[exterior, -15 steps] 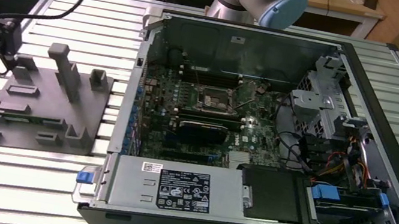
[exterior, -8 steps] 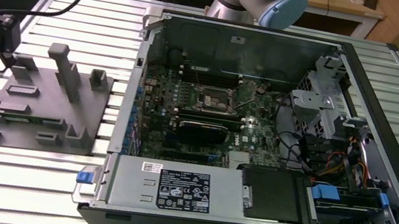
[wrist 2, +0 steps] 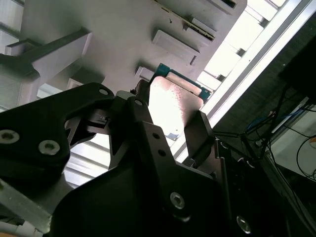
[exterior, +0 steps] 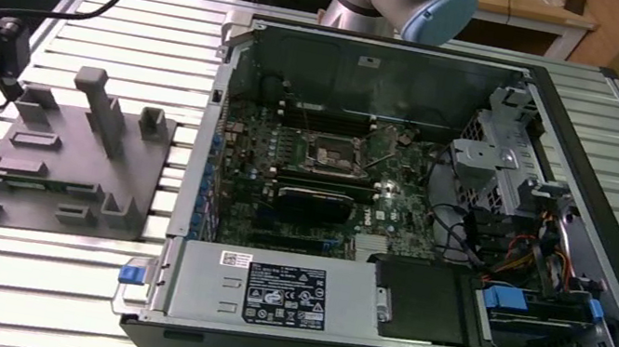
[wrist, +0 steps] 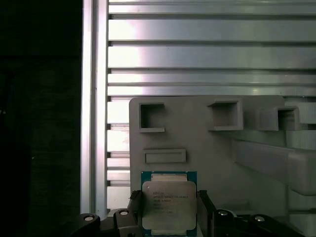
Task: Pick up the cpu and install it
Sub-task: 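Pick up the cpu and move it towards the insertion slot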
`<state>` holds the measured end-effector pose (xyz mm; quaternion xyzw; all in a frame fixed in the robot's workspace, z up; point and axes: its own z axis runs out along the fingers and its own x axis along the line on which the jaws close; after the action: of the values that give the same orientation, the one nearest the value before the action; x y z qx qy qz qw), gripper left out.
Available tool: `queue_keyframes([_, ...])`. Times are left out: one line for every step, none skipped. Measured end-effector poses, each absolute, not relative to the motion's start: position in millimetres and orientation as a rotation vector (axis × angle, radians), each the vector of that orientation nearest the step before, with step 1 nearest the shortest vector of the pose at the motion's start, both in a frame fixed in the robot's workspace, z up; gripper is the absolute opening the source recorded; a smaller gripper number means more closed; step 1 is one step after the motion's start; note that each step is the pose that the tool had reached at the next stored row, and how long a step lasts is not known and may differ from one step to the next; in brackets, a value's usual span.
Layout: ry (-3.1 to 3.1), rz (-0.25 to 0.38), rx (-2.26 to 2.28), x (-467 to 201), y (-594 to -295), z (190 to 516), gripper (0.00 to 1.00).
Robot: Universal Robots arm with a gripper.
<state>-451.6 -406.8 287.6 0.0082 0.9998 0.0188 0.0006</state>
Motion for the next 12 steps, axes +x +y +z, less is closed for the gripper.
queue_keyframes([3.140, 0.059, 0.026, -451.6, -406.8, 288.2, 0.53])
queue_keyframes([3.140, 0.059, 0.026, -451.6, -406.8, 288.8, 0.53])
queue_keyframes([3.140, 0.059, 0.026, -451.6, -406.8, 289.5, 0.53])
queue_keyframes([3.140, 0.059, 0.026, -451.6, -406.8, 290.1, 0.53])
queue_keyframes([3.140, 0.059, 0.026, -451.6, -406.8, 290.7, 0.53])
queue_keyframes([3.140, 0.059, 0.026, -451.6, -406.8, 291.4, 0.53])
queue_keyframes([3.140, 0.059, 0.026, -451.6, -406.8, 291.8, 0.53])
queue_keyframes([3.140, 0.059, 0.026, -451.6, -406.8, 292.4, 0.53])
queue_keyframes([3.140, 0.059, 0.026, -451.6, -406.8, 293.0, 0.53])
queue_keyframes([3.140, 0.059, 0.026, -451.6, -406.8, 293.5, 0.53])
queue_keyframes([3.140, 0.059, 0.026, -451.6, -406.8, 294.0, 0.53])
queue_keyframes([3.140, 0.059, 0.026, -451.6, -406.8, 294.4, 0.53])
